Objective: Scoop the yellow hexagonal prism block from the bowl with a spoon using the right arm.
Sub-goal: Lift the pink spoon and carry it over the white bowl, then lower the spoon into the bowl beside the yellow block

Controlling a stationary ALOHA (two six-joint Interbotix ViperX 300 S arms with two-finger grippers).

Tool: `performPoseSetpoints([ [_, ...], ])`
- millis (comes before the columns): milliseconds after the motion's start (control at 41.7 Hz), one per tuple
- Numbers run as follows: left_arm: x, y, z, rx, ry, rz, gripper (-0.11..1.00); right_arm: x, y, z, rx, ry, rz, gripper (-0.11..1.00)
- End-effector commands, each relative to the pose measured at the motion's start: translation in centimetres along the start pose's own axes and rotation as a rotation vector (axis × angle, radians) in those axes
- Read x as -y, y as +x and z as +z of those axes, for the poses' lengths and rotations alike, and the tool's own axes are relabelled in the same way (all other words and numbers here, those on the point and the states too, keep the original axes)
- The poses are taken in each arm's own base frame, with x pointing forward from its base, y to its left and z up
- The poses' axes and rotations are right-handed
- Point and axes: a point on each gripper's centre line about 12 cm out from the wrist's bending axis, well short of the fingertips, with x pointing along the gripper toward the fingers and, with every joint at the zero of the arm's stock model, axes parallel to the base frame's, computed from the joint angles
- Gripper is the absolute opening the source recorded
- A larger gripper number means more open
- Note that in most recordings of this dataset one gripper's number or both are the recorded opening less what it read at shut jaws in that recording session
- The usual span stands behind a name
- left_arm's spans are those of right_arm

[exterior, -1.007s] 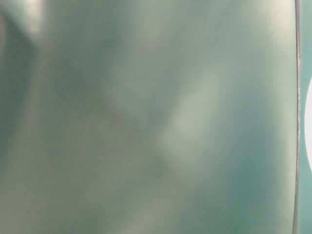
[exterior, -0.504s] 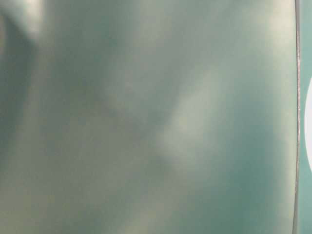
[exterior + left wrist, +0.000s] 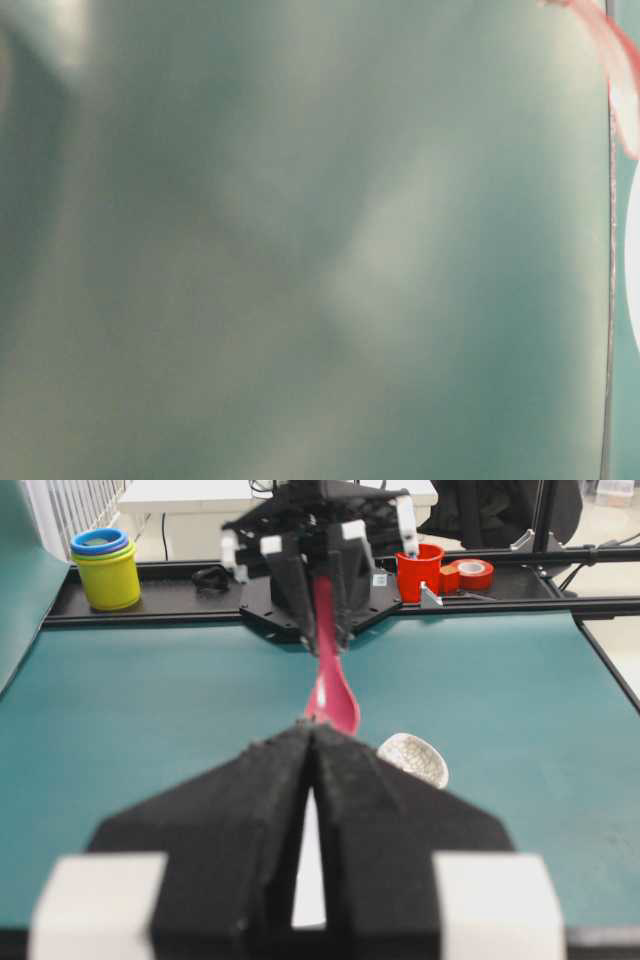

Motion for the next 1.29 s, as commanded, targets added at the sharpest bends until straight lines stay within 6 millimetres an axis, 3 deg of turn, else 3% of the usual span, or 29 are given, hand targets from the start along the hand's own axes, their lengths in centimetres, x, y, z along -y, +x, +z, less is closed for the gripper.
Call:
performPoseSetpoints([
  [0,0.0,0.2,0.7,0.015,0.005,-0.001,0.00,0.5,-0.2,2.1,0.005,0.006,-0.010,0.24],
  [168,0.0,0.3,0.7,0.014,0.005,-0.001,0.00,1.1,0.7,3.4,-0.048,0.016,-0.021,0.24],
  [600,0.0,0.3,0.6,0.012,0.006,-0.002,0.00,1.7,5.1,5.3,-0.237,0.016,-0.017,0.24],
  [959,0.0,0.3,0.7,0.012,0.006,-0.001,0.00,2.5,8.1,4.6,-0.300,0.032,-0.032,0.24],
  [1271,0.0,0.2,0.7,0.015,0.006,0.000,0.00,2.9,8.9,5.0,-0.297,0.036,-0.037,0.24],
])
